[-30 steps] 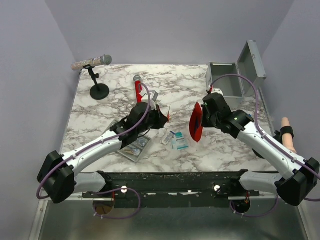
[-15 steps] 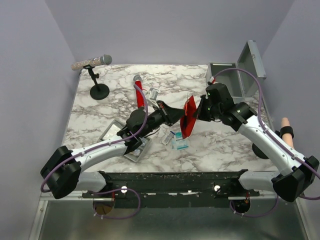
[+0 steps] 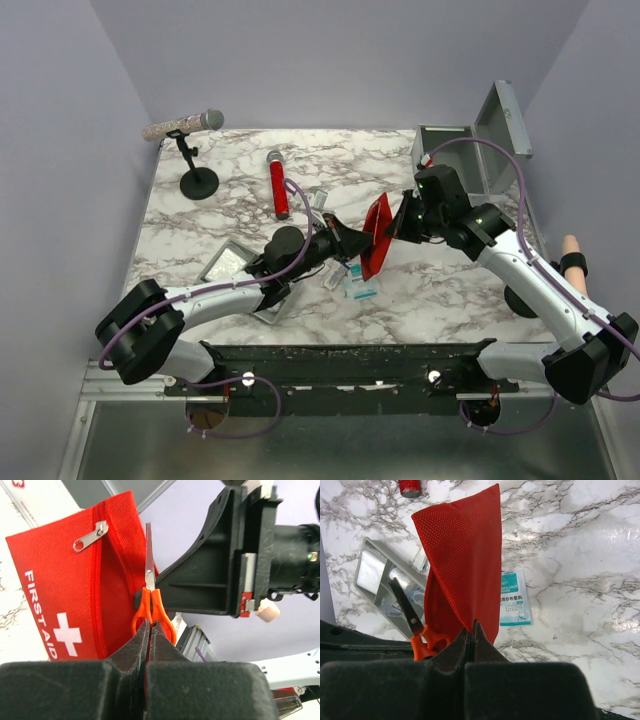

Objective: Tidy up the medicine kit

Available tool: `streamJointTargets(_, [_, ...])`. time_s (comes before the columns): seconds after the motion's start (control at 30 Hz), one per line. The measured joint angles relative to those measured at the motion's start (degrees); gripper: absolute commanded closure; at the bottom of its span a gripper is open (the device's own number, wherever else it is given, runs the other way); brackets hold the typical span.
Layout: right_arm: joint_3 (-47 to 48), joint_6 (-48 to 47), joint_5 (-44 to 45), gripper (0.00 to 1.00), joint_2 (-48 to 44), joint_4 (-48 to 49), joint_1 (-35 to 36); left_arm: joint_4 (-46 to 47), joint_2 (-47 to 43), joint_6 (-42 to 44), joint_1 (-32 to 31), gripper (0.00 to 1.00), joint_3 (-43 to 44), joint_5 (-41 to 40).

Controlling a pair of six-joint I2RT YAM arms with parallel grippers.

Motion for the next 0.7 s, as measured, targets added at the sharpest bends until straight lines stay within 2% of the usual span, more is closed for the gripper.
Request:
streamJointTargets(0.13, [0.0, 0.0, -0.2, 0.99, 0.0, 0.0, 0.0, -1.2, 0.0, 0.3, 0.0, 0.98, -1.0, 0.0])
streamJointTargets(0.27, [0.0, 0.0, -0.3, 0.99, 0.0, 0.0, 0.0, -4.2, 0.1, 0.8, 0.0, 0.67, -0.9, 0.0])
streamJointTargets(0.5, [0.5, -0.5, -0.3, 0.99, -0.2, -0.1, 0.0, -12.7, -1.5, 3.8, 0.0, 0.34, 0.4, -0.6])
streamJointTargets(0.57, [0.5, -0.7, -0.2, 0.99, -0.4, -0.2, 0.0, -15.5, -3.5, 4.9, 0.0, 0.28, 0.7, -1.4])
streamJointTargets(0.7, [0.5, -1.3, 0.5, 0.99, -0.6, -0.2, -0.3, -20.7, -8.9, 6.8, 0.0, 0.25, 1.7, -3.1])
